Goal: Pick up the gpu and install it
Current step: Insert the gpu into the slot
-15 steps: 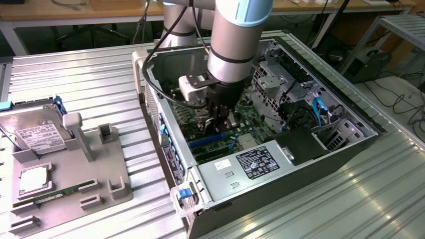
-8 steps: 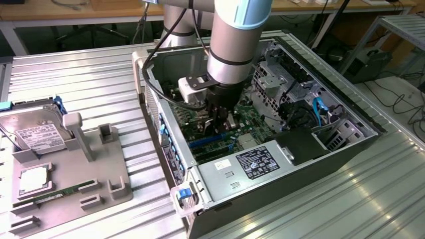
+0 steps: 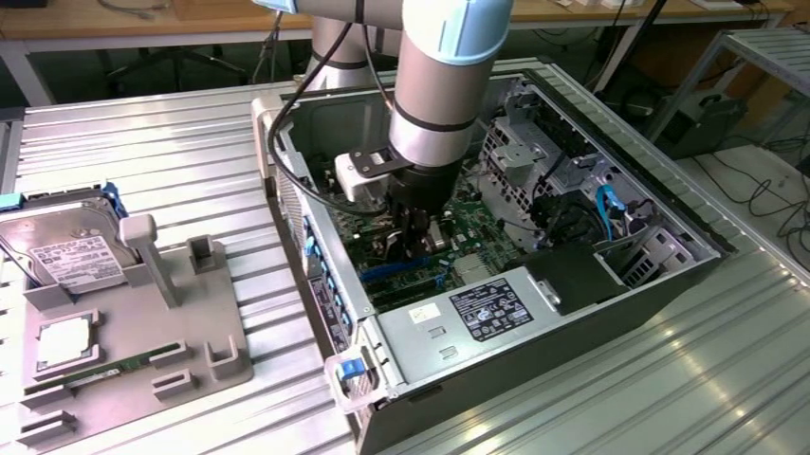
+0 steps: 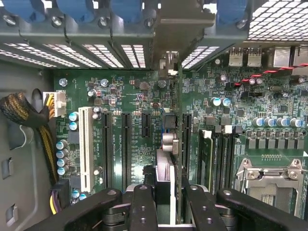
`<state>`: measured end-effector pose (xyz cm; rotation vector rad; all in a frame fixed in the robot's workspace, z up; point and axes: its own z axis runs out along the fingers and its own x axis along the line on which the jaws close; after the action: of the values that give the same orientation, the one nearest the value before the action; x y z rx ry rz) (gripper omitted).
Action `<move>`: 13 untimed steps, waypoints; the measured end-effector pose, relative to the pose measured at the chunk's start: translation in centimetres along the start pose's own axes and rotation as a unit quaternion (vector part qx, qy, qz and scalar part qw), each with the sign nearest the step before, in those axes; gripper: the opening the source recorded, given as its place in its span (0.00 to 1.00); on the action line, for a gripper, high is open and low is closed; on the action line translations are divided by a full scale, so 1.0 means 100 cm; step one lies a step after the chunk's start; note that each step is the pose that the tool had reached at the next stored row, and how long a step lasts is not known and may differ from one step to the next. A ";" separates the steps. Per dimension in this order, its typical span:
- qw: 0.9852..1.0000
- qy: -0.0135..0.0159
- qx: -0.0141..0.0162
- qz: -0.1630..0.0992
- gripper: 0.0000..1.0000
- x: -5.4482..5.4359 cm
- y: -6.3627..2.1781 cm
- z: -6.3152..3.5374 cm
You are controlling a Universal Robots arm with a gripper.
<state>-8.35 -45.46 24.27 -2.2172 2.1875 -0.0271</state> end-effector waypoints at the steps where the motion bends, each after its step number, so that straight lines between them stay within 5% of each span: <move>1: 1.000 0.000 0.000 0.000 0.28 0.000 0.0002 0.0013; 13: 1.000 0.000 -0.001 0.000 0.28 0.000 0.0005 0.0111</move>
<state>-8.36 -45.47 23.16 -2.2177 2.1884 -0.0253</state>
